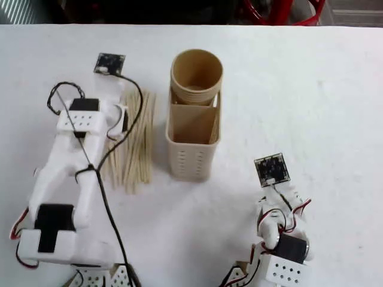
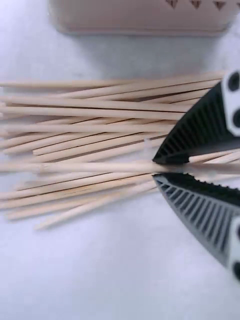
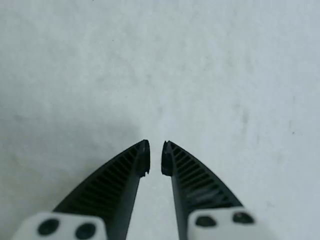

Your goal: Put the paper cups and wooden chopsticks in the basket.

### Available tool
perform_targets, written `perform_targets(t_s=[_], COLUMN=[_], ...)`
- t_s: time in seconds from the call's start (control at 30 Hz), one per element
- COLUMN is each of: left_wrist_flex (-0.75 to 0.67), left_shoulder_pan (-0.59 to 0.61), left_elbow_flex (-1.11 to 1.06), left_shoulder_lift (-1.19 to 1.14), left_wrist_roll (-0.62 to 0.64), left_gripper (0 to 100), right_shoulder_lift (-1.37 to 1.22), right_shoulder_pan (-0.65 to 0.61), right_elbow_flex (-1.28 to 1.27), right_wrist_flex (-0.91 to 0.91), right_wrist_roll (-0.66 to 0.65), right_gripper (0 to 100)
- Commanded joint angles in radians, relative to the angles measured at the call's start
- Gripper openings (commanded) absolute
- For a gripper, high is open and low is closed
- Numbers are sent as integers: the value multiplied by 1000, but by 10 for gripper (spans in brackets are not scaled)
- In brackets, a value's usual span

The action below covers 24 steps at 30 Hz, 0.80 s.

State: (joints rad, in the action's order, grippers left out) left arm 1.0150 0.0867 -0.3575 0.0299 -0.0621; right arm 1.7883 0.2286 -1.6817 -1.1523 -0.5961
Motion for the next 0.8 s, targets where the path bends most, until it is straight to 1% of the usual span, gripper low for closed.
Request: perform_targets(t_s=[0.0, 0.07, 0.13, 0.33, 0.4, 0.53, 0.77], left_wrist_flex=[23, 57, 58, -48, -60, -58, -51], left_shoulder_pan=[-33, -47, -51, -53, -54, -50, -58], left_elbow_flex=[46, 31, -3, -124, -140, -141, -49], left_shoulder_lift=[108, 105, 85, -1, -36, -84, -85], left_wrist_roll=[12, 11, 9, 11, 12, 11, 9], left_gripper=[54, 54, 56, 59, 74, 120, 120], right_shoulder_lift=[5, 5, 5, 5, 5, 5, 5], right_shoulder_pan=[4, 4, 4, 4, 4, 4, 4], right_elbow_flex=[-9, -9, -9, -9, -9, -9, -9], right_wrist_flex=[-4, -4, -4, -4, -4, -4, -4], right_wrist_roll=[-5, -5, -5, -5, -5, -5, -5], right_gripper=[57, 57, 57, 57, 57, 57, 57])
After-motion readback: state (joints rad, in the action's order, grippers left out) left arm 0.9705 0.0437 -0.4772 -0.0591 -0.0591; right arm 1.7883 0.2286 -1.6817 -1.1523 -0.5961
